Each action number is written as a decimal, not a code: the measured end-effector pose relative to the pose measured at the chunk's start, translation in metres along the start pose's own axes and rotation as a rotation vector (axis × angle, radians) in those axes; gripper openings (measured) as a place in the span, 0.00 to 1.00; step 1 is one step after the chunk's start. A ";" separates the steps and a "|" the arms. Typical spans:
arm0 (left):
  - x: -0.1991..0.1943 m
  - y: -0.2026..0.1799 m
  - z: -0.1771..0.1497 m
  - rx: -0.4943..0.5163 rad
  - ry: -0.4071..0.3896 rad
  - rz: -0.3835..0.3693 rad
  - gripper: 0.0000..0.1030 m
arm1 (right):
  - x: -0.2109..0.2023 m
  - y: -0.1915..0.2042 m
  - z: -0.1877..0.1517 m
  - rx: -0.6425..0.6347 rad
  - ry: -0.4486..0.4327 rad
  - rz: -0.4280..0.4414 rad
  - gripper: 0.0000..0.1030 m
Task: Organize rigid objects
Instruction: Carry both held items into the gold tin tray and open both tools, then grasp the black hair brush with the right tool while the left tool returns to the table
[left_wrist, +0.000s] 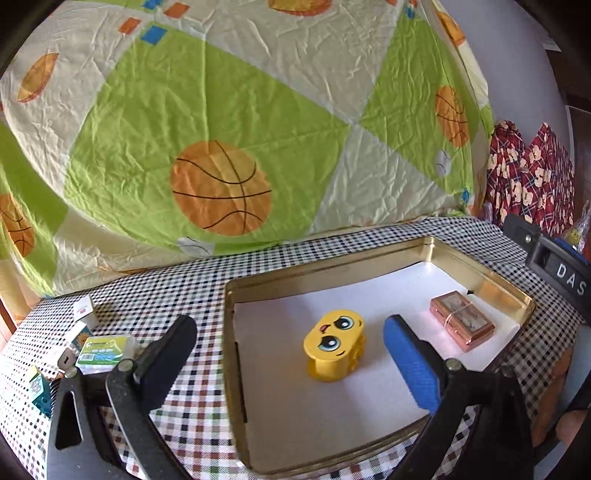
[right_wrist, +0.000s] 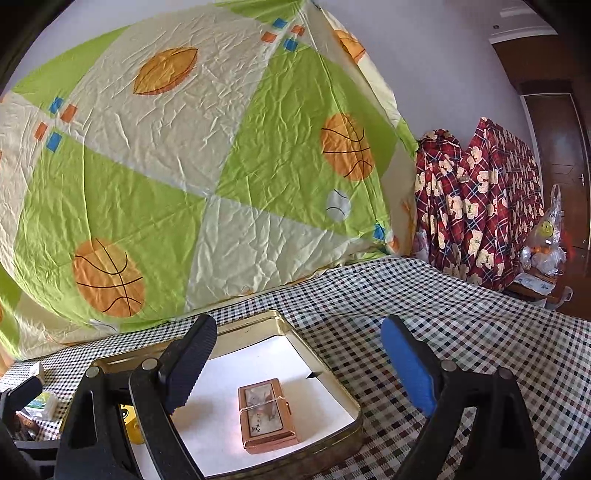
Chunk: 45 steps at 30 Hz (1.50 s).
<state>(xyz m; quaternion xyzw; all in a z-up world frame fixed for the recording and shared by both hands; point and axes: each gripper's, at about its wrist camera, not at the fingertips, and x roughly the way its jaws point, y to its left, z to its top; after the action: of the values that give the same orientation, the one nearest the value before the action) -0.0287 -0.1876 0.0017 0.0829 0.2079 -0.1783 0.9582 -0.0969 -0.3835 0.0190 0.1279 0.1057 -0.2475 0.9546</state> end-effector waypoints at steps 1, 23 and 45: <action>-0.003 0.004 -0.002 -0.008 -0.002 0.005 0.99 | -0.001 0.001 0.000 -0.004 -0.007 -0.003 0.90; -0.044 0.111 -0.035 -0.137 0.000 0.144 0.99 | -0.048 0.052 -0.017 -0.074 -0.038 0.093 0.89; -0.050 0.213 -0.054 -0.210 0.058 0.295 0.99 | -0.084 0.217 -0.067 -0.307 0.103 0.476 0.90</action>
<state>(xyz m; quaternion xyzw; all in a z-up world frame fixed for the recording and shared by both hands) -0.0112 0.0365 -0.0077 0.0172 0.2384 -0.0105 0.9710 -0.0694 -0.1427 0.0193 0.0155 0.1575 0.0091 0.9873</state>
